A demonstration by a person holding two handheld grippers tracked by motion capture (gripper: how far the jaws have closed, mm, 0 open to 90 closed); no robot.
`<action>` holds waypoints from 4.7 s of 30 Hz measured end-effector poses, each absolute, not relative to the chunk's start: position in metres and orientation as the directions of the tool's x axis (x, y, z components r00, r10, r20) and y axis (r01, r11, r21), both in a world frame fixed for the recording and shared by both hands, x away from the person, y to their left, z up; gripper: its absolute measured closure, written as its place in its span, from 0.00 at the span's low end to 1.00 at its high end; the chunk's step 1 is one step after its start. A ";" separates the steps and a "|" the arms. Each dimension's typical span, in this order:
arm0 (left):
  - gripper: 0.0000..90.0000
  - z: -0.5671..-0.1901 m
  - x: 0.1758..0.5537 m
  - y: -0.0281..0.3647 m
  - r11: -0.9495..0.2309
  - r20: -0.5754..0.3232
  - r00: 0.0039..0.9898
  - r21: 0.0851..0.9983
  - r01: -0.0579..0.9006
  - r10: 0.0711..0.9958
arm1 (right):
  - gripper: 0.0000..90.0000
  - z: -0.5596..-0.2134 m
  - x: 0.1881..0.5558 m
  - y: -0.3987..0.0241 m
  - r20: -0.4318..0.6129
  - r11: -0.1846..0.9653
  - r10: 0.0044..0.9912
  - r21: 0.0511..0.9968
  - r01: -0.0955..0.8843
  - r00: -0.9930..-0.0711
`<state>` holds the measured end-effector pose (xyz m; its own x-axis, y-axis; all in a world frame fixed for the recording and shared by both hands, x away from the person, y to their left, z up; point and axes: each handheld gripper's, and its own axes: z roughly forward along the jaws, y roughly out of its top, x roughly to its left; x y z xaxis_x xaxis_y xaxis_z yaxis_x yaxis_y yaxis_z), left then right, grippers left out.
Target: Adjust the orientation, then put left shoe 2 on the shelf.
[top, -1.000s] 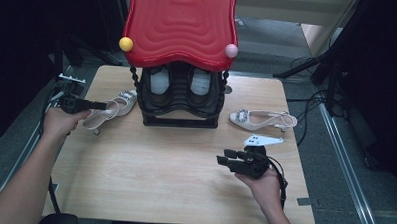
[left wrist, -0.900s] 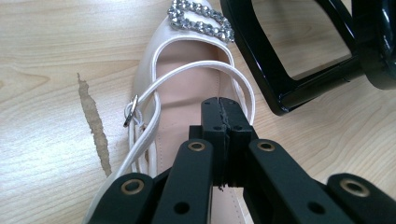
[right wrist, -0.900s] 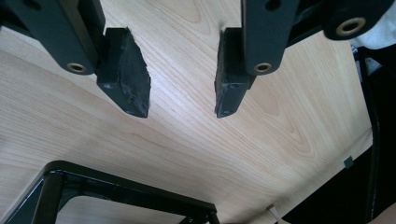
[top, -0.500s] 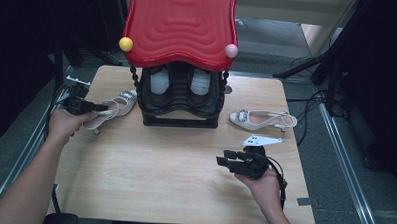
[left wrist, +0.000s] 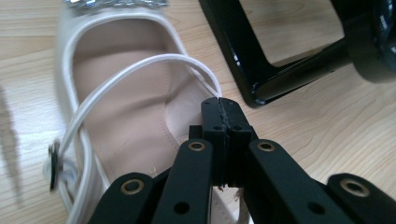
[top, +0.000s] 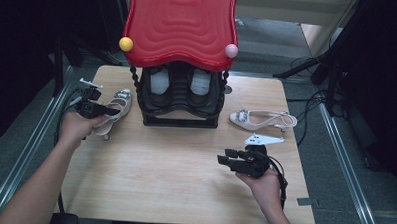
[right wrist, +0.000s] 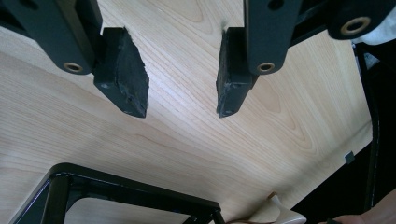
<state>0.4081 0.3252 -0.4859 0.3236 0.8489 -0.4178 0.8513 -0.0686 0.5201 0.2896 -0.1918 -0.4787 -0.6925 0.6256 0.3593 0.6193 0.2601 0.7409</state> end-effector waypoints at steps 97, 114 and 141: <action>0.90 -0.518 0.366 0.351 0.464 -0.535 -0.099 0.609 0.644 0.839 | 0.59 -0.481 0.290 -0.192 0.321 0.281 0.653 0.739 0.612 -0.686; 0.90 -0.499 0.368 0.361 0.554 -0.665 -0.040 0.585 0.592 0.746 | 0.58 -0.482 0.292 -0.193 0.317 0.280 0.653 0.743 0.608 -0.688; 0.90 -0.376 0.396 0.360 0.592 -0.704 0.054 0.634 0.498 0.708 | 0.56 -0.483 0.291 -0.191 0.314 0.288 0.646 0.744 0.603 -0.696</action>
<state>0.3958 0.3596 -0.3760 0.0544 0.7079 -0.7042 0.4977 0.5922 0.6337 0.2909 -0.1911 -0.4830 -0.6958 0.6459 0.3142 0.6033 0.2881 0.7437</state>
